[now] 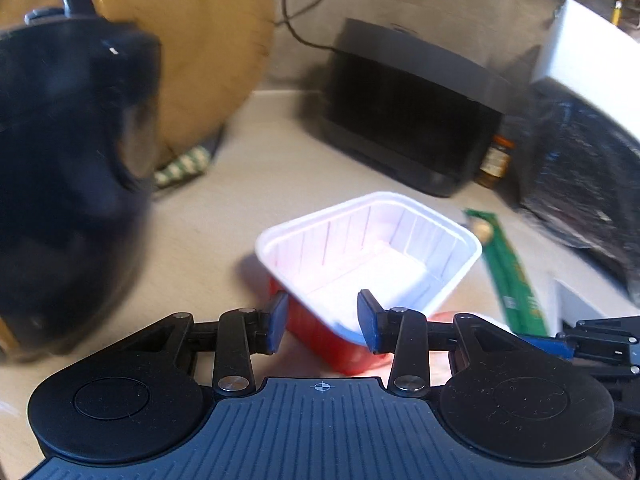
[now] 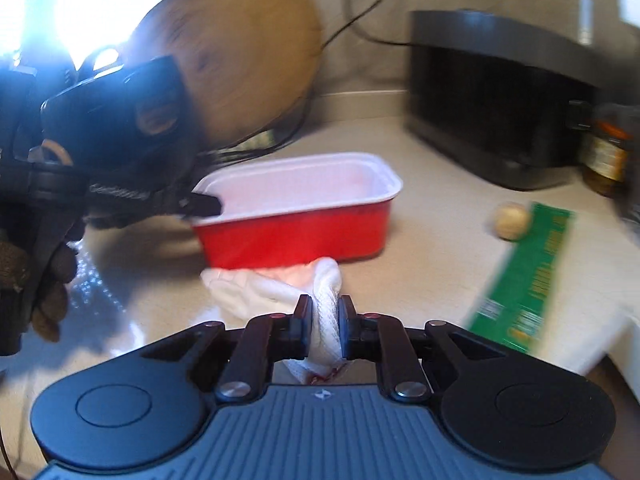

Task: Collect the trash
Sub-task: 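Grasp the white glove with the right tool while the left tool reaches the tray, then grasp the tray rim with the left tool while the right tool regrasps the white glove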

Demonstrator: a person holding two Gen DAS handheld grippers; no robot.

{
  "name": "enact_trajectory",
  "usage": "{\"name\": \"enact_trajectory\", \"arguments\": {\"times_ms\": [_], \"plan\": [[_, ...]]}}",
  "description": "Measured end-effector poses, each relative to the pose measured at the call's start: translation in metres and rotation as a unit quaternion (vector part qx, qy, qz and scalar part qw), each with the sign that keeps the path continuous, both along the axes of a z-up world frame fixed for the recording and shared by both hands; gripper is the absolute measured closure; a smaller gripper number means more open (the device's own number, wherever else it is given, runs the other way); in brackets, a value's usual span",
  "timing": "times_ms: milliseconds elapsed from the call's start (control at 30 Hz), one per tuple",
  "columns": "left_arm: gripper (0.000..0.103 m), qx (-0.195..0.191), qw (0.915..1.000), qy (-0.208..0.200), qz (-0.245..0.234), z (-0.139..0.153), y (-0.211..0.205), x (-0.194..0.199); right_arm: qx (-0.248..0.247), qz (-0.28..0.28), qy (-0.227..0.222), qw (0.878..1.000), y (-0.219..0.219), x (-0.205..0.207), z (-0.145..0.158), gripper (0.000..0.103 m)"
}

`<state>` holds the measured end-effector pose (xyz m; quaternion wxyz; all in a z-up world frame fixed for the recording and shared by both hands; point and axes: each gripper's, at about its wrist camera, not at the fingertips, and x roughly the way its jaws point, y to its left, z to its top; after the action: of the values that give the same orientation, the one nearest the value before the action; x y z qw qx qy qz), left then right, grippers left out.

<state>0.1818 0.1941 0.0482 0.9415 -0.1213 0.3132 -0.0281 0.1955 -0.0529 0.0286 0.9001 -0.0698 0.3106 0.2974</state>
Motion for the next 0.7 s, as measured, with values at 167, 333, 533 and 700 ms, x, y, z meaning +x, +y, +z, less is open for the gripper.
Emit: {"name": "enact_trajectory", "arguments": {"times_ms": [167,333,533,700], "plan": [[0.059,-0.029,0.9981,0.021,0.050,-0.007,0.003,0.018,0.003,-0.019,0.015,1.000,-0.017,-0.004,-0.009,0.086],[0.060,-0.034,0.9970,0.048,0.051,-0.022,-0.002,0.042,0.015,-0.016,0.010,1.000,-0.020,-0.011,-0.013,0.051],[0.085,-0.012,0.9987,0.039,0.030,-0.023,-0.008,0.046,0.018,0.012,-0.024,0.999,-0.023,-0.026,-0.008,0.029],[0.090,0.025,0.9986,0.008,0.046,-0.009,-0.009,0.014,0.015,0.032,-0.030,0.999,-0.005,-0.022,-0.010,0.018]]}}
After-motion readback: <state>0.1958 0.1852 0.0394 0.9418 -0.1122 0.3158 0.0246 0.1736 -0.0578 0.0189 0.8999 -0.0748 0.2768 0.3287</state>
